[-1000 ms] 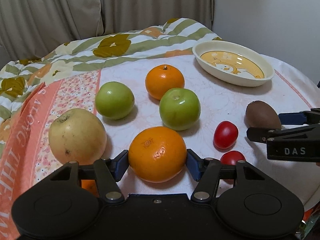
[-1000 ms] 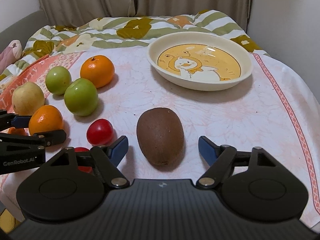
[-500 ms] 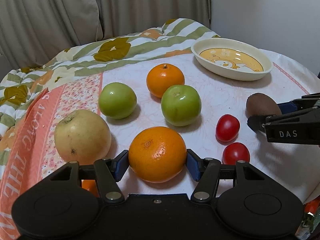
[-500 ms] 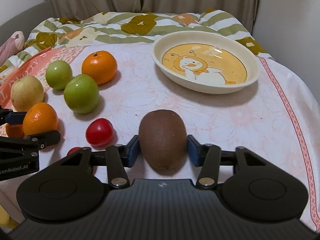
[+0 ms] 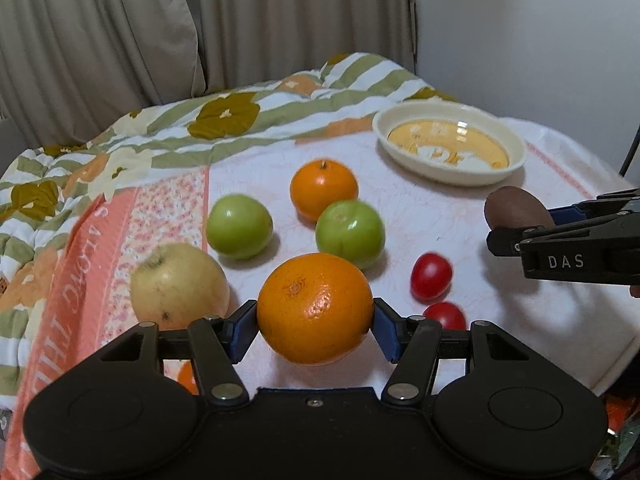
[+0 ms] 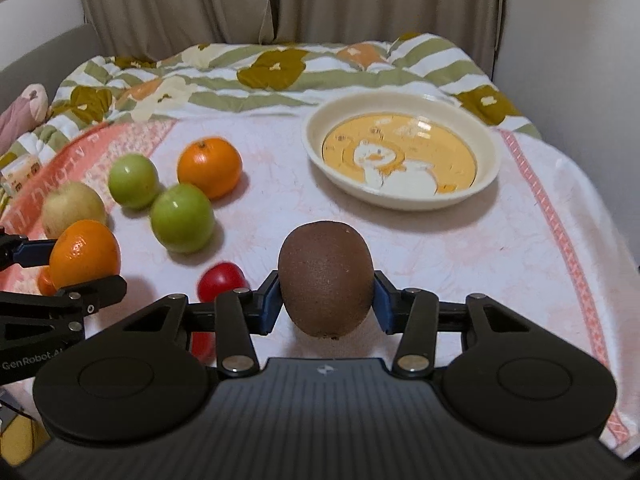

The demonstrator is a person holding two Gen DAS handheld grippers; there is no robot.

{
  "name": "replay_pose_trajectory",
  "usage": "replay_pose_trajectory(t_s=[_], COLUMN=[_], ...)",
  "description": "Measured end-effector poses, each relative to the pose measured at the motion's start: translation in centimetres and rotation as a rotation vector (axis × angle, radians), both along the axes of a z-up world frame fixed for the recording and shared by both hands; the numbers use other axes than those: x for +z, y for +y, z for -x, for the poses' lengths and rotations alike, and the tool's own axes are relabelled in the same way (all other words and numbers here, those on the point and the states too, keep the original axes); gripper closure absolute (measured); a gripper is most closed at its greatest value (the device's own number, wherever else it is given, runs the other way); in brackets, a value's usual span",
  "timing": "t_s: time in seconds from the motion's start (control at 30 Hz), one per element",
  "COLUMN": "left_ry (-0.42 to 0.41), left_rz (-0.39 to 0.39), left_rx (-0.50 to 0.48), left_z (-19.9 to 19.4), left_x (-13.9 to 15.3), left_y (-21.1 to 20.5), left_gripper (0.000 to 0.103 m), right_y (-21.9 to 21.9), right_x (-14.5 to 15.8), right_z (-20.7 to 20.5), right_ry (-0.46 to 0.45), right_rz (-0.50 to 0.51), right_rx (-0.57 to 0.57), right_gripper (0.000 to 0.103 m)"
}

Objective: Organize fruits
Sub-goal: 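Carry the orange and kiwi to the duck bowl and release both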

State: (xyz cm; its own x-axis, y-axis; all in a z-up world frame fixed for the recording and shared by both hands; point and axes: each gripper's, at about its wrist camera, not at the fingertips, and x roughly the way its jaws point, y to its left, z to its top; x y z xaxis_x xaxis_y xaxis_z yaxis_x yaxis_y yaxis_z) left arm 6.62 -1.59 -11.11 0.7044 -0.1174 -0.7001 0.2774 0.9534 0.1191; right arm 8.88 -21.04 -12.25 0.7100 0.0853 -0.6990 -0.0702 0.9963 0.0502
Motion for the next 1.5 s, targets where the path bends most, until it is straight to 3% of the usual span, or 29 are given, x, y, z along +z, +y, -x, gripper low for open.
replay_pose_trajectory(t_s=[0.4, 0.73, 1.13, 1.5], left_ry=[-0.082, -0.112, -0.088, 0.005], left_rz=[0.042, 0.067, 0.048, 0.002], left_rx=[-0.062, -0.074, -0.048, -0.076], left_z=[0.3, -4.6, -14.2, -21.4], left_x=[8.1, 11.2, 9.3, 2.9], left_y=[-2.0, -6.2, -12.6, -18.1], left_gripper=[0.039, 0.039, 0.039, 0.039], right_y=[-1.7, -6.3, -13.3, -17.0], right_x=[8.3, 11.6, 10.1, 6.2], right_z=[2.1, -1.8, -12.0, -18.4], right_ry=[-0.059, -0.106, -0.087, -0.027], right_rz=[-0.062, -0.065, -0.061, -0.059], right_rx=[-0.095, -0.076, -0.042, -0.023], right_gripper=[0.042, 0.042, 0.042, 0.042])
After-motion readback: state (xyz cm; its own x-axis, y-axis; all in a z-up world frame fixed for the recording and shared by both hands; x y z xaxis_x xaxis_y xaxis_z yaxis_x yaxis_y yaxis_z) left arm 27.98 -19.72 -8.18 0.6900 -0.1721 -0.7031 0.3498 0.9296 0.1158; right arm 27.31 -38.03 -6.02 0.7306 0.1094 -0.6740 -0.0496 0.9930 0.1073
